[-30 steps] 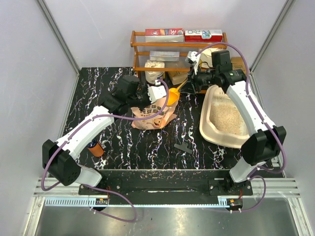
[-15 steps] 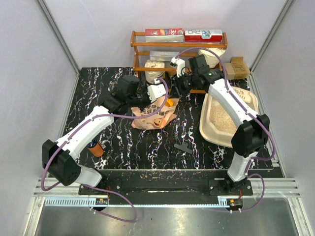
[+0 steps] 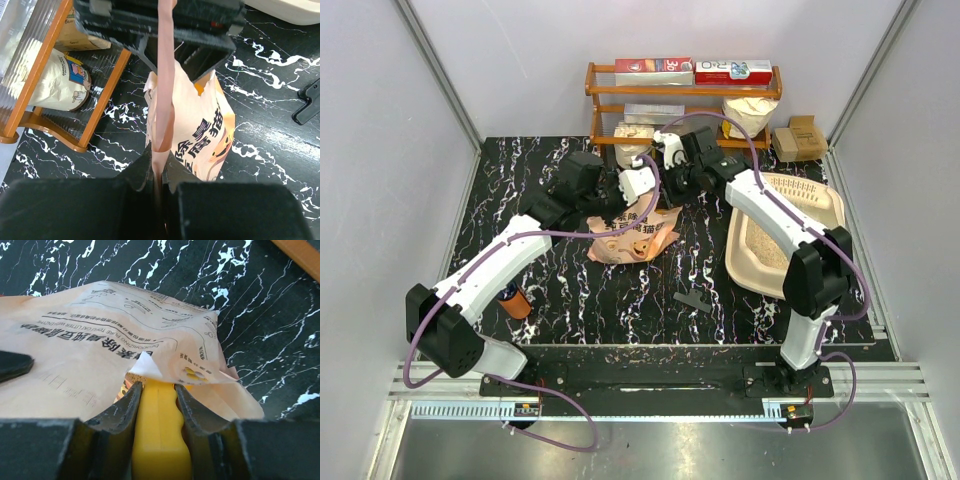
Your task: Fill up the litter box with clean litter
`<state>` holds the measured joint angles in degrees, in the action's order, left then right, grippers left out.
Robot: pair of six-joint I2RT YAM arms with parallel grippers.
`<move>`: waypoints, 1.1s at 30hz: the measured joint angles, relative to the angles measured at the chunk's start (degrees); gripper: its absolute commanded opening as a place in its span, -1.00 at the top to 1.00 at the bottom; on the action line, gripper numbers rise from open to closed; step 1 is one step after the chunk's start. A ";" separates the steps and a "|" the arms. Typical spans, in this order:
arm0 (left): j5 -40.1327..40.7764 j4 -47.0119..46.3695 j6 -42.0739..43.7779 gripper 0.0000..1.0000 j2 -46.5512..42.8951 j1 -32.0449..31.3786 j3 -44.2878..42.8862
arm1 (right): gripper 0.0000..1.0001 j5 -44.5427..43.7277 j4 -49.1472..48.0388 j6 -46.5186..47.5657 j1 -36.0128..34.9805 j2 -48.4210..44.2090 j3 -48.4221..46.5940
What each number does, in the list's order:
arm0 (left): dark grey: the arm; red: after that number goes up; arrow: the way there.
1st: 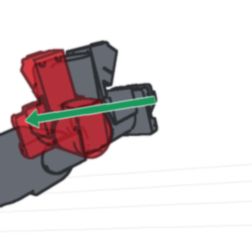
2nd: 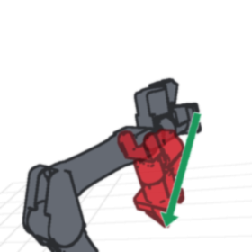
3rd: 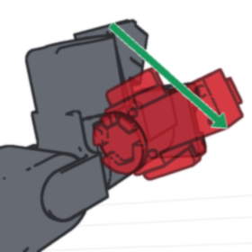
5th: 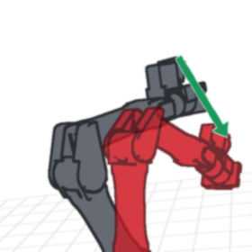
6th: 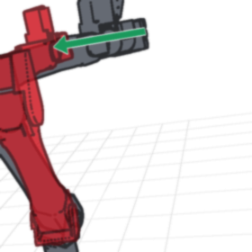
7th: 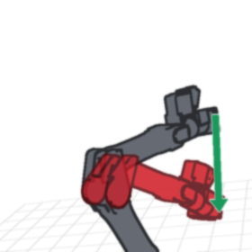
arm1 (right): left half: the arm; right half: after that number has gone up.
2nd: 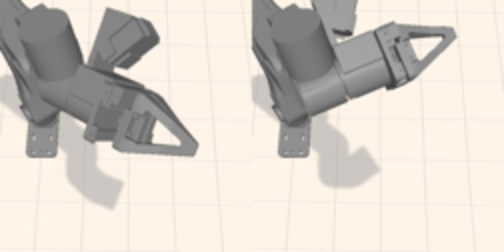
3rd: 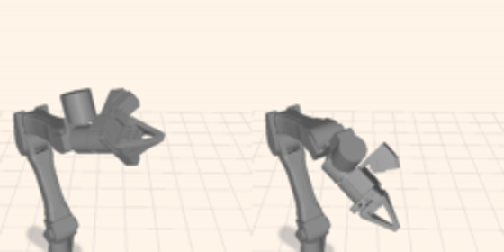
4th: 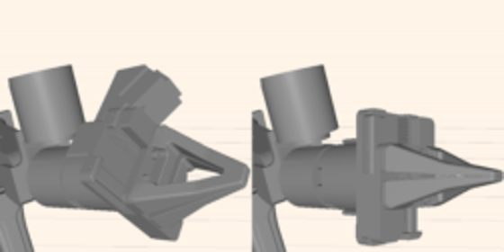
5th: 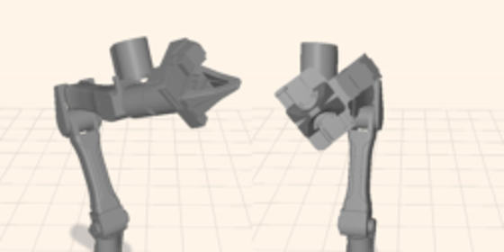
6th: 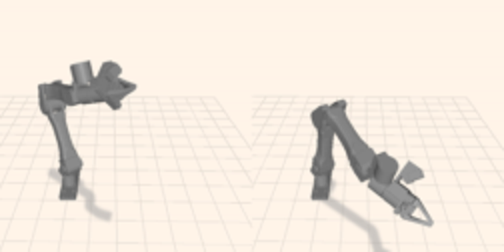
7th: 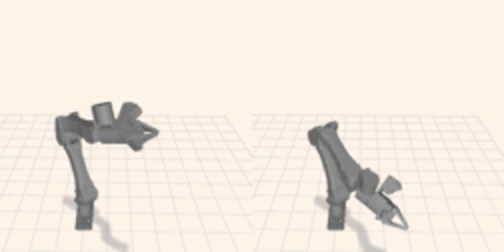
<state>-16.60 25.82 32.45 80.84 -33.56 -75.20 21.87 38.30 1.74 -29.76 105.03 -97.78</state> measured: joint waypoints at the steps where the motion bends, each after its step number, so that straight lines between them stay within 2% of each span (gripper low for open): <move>1: 0.04 -0.07 -0.20 1.00 0.00 0.00 0.00 | 1.00 0.15 -0.63 -0.66 -0.11 0.42 0.55; 10: 0.59 -1.20 -1.53 1.00 0.92 0.00 -0.24 | 1.00 3.85 -7.52 -8.07 0.46 2.58 4.61; 17: 1.42 -1.36 -1.90 1.00 1.16 0.00 -0.42 | 1.00 11.72 -11.78 -15.37 3.21 6.14 4.87; 26: 2.34 1.20 -0.66 1.00 1.90 -0.04 -1.36 | 1.00 30.32 -28.26 -36.33 8.28 11.13 11.26; 33: 2.84 3.74 2.19 1.00 1.95 -0.11 -2.62 | 1.00 42.36 -50.36 -57.86 13.97 11.15 19.26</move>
<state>-13.76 29.56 34.63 82.78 -33.67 -77.82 64.23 -12.05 -56.12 -15.79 116.18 -78.52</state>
